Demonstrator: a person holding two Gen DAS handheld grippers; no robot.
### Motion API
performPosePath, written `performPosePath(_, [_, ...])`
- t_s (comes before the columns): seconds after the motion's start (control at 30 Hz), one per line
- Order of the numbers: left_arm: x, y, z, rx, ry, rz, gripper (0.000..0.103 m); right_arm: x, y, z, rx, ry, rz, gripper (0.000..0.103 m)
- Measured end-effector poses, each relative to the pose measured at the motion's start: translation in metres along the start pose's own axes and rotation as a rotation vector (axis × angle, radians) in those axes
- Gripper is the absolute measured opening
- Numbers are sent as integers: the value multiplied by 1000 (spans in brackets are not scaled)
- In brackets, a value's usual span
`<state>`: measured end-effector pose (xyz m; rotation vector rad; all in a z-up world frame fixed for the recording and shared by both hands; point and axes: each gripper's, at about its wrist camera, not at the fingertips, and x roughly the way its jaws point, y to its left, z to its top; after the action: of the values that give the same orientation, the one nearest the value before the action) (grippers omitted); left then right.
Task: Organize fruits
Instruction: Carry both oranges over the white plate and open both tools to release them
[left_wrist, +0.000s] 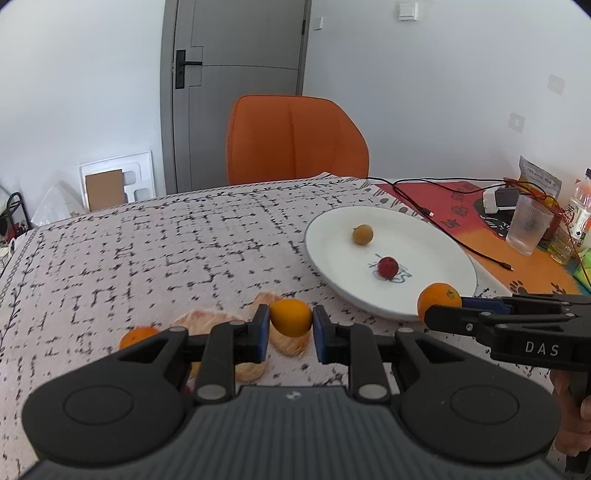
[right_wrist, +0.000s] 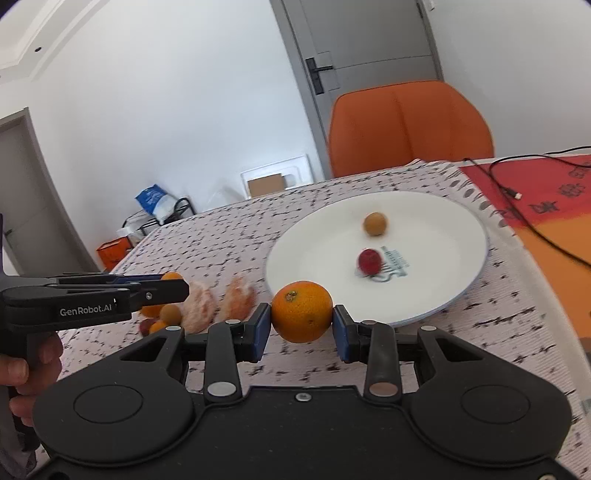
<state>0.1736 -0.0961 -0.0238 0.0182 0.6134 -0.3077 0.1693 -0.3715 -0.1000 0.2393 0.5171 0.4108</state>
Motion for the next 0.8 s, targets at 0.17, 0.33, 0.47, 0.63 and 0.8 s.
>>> performPosePath(0.17, [9,-10,10,26,-1,-19,23,-2,-11,5,12,-22,-20,34])
performPosePath(0.33, [20,-22,18,48,6,-38,23,-2,-24,6,47,-30,-48,34])
performPosePath(0.47, [29,-32,23,64,11,-55,23,-3,-32,6,75,-44,-65,38])
performPosePath(0.63, [37,-43,30,75,17,-78,23,-13,-36,4,91,-72,-64,39])
performPosePath(0.8, [40,-52,35,74,8,-100,23,-20,-40,4,97,-79,-74,39])
